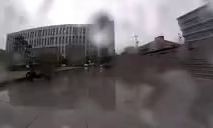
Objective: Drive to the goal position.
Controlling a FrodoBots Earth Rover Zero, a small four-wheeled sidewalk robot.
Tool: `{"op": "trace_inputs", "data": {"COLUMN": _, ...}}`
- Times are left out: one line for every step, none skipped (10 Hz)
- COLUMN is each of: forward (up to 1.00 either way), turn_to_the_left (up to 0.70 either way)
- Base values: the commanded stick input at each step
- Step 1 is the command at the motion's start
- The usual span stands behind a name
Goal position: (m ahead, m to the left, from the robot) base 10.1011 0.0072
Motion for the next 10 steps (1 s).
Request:
{"op": "trace_inputs", "data": {"forward": 1.00, "turn_to_the_left": 0.00}}
{"op": "trace_inputs", "data": {"forward": 1.00, "turn_to_the_left": 0.00}}
{"op": "trace_inputs", "data": {"forward": 1.00, "turn_to_the_left": 0.00}}
{"op": "trace_inputs", "data": {"forward": 1.00, "turn_to_the_left": 0.00}}
{"op": "trace_inputs", "data": {"forward": 1.00, "turn_to_the_left": 0.00}}
{"op": "trace_inputs", "data": {"forward": 1.00, "turn_to_the_left": 0.00}}
{"op": "trace_inputs", "data": {"forward": 1.00, "turn_to_the_left": 0.00}}
{"op": "trace_inputs", "data": {"forward": 1.00, "turn_to_the_left": 0.00}}
{"op": "trace_inputs", "data": {"forward": 1.00, "turn_to_the_left": 0.00}}
{"op": "trace_inputs", "data": {"forward": 1.00, "turn_to_the_left": 0.00}}
